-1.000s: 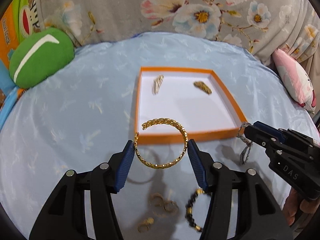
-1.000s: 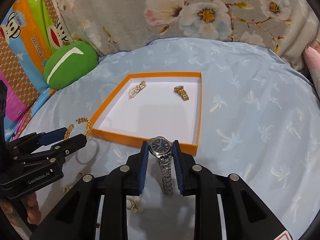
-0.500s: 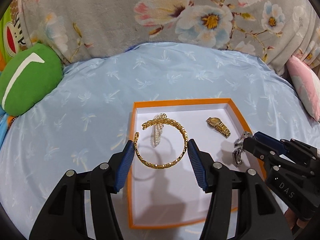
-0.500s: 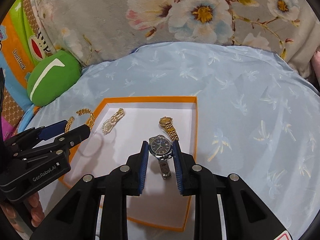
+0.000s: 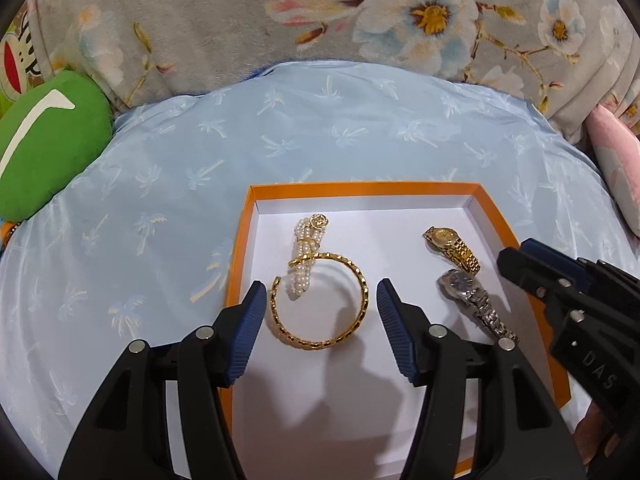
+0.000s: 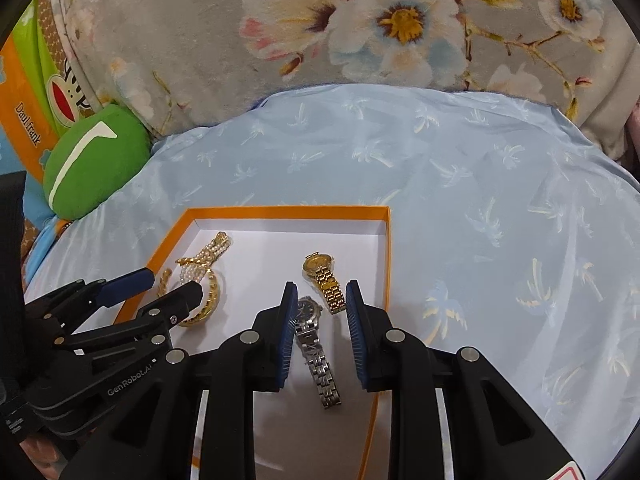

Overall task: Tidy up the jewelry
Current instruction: 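Grasp the black bead bracelet with the right tool while the left tool moves toward the silver ring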

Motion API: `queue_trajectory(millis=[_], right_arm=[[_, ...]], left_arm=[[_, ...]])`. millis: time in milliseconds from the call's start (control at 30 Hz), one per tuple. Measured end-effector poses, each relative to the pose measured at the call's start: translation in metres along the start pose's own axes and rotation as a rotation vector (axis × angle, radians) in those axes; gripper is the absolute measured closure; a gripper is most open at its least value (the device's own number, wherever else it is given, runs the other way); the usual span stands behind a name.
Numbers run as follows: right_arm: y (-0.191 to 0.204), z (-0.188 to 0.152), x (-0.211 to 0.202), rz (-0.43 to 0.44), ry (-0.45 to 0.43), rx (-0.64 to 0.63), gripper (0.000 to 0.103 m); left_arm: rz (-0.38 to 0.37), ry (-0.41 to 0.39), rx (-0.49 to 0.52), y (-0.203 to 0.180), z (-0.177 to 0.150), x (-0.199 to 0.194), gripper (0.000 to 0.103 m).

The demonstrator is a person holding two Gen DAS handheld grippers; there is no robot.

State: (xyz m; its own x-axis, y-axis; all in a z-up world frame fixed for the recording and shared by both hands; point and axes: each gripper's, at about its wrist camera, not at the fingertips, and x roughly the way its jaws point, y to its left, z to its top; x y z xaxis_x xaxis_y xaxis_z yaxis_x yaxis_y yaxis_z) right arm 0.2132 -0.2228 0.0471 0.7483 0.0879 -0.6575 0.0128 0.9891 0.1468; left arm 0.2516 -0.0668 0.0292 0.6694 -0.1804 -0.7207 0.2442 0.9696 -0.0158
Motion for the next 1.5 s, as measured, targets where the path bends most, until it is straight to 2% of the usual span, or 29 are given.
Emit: queue_trajectory(millis=[133, 300, 500, 700, 1033, 1500], right_arm=[[-0.004, 0.003, -0.022, 0.005, -0.035, 0.012, 0.079], [0.002, -0.012, -0.062, 0.002, -0.058, -0.022, 0.079], [0.016, -0.052, -0.099, 0.016, -0.046, -0.053, 0.079], [0.034, -0.098, -0.115, 0.040, 0.013, -0.071, 0.079], [0.056, -0.148, -0.129, 0.074, 0.082, -0.066, 0.079], [0.078, -0.169, -0.123, 0.105, 0.130, -0.088, 0.079]], left_arm=[[-0.004, -0.032, -0.016, 0.007, 0.001, -0.021, 0.046], [0.002, -0.066, -0.021, 0.019, -0.012, -0.059, 0.046], [0.011, -0.066, -0.039, 0.035, -0.044, -0.101, 0.046], [0.002, -0.033, -0.058, 0.044, -0.086, -0.126, 0.046], [-0.039, 0.056, -0.113, 0.050, -0.148, -0.138, 0.046], [-0.031, 0.091, -0.113, 0.045, -0.173, -0.132, 0.046]])
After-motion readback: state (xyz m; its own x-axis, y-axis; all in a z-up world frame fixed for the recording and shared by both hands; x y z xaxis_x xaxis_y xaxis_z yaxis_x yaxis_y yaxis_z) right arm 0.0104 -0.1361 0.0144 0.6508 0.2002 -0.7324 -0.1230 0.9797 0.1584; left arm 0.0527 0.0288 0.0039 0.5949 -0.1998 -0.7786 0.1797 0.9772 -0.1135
